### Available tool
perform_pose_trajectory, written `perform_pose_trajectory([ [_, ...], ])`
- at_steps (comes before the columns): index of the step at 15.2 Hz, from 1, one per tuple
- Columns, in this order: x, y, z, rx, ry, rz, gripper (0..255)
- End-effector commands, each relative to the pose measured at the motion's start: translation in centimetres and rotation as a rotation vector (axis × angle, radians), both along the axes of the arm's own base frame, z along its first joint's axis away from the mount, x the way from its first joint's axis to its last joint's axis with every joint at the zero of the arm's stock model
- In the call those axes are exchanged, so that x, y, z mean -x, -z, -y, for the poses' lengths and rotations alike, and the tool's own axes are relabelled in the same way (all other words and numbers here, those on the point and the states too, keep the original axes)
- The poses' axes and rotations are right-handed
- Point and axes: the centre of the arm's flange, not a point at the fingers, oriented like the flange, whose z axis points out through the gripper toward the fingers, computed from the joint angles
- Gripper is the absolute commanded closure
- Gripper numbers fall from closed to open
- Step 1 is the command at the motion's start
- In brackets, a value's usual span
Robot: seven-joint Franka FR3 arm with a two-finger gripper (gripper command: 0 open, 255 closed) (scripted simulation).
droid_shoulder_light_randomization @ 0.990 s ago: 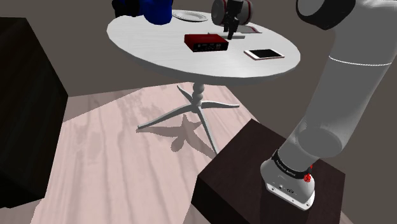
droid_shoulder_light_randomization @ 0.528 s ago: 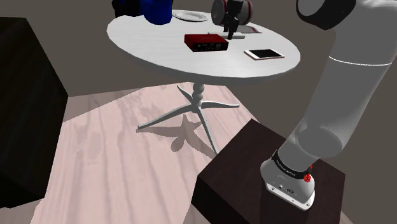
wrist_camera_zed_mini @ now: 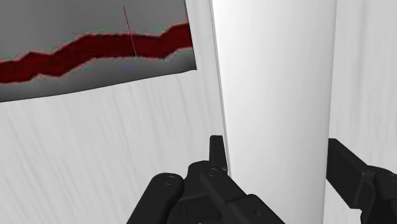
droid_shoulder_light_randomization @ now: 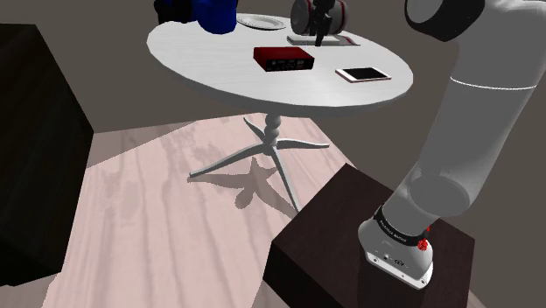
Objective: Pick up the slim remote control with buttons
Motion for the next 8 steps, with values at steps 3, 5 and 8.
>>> perform_pose_trajectory([
  [3,0.0,-2.1,0.0,0.000,0.000,0.000,255],
  [5,0.0,-3.2,0.0,0.000,0.000,0.000,255],
  [8,0.0,-4.7,0.0,0.000,0.000,0.000,255],
])
